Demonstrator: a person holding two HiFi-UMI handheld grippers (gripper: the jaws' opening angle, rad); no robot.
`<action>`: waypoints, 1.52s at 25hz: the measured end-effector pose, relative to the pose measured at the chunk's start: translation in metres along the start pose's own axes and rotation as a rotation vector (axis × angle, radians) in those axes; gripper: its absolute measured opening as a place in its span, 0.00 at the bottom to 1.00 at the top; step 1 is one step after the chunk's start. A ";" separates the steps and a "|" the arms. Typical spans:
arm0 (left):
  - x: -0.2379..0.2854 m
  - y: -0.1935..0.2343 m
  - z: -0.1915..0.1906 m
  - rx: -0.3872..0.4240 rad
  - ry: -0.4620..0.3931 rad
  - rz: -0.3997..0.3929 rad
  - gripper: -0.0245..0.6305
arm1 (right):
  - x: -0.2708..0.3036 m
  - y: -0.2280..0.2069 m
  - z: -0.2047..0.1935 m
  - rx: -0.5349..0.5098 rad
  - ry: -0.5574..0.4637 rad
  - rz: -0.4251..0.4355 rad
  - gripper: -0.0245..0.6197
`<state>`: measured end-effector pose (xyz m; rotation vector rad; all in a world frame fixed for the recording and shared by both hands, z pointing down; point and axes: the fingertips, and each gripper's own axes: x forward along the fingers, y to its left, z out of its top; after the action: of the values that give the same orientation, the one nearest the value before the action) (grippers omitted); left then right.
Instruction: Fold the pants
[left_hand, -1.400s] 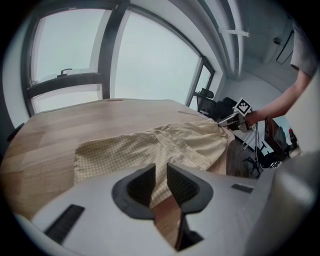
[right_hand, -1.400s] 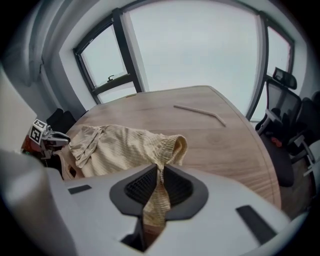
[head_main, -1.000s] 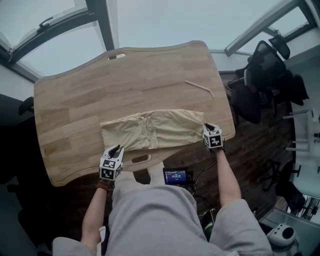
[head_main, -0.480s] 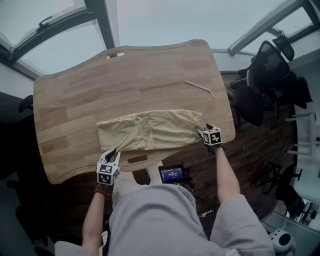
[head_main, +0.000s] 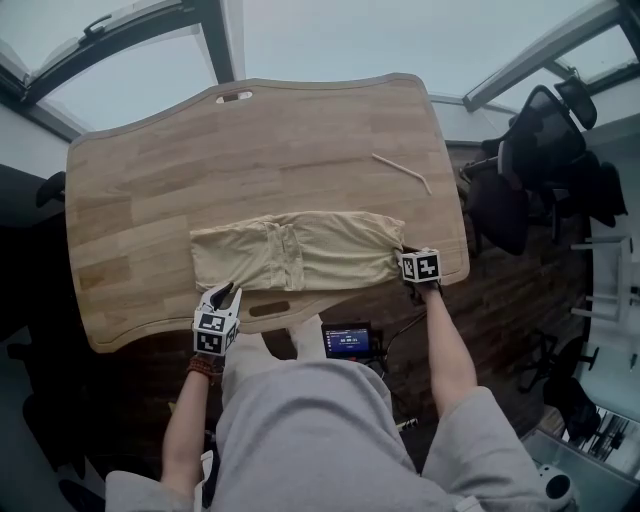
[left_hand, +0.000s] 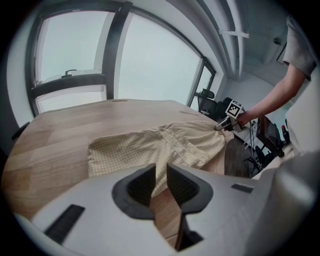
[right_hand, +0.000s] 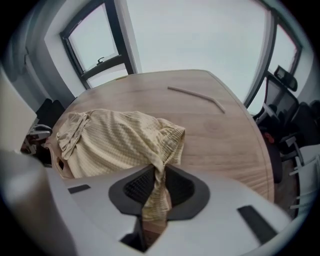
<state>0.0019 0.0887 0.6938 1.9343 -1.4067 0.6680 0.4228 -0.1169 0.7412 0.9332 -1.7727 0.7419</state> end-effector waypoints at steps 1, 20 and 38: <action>-0.001 0.002 0.003 0.000 -0.005 -0.002 0.15 | -0.006 0.004 0.007 -0.016 -0.016 -0.016 0.10; -0.044 0.087 0.026 0.063 -0.057 -0.188 0.15 | -0.125 0.283 0.114 -0.145 -0.291 0.067 0.09; -0.068 0.163 -0.004 -0.008 -0.021 -0.224 0.15 | -0.049 0.567 0.108 -0.807 -0.241 0.348 0.39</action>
<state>-0.1739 0.0989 0.6805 2.0589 -1.1797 0.5374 -0.0980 0.1047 0.6160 0.1710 -2.2093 0.0650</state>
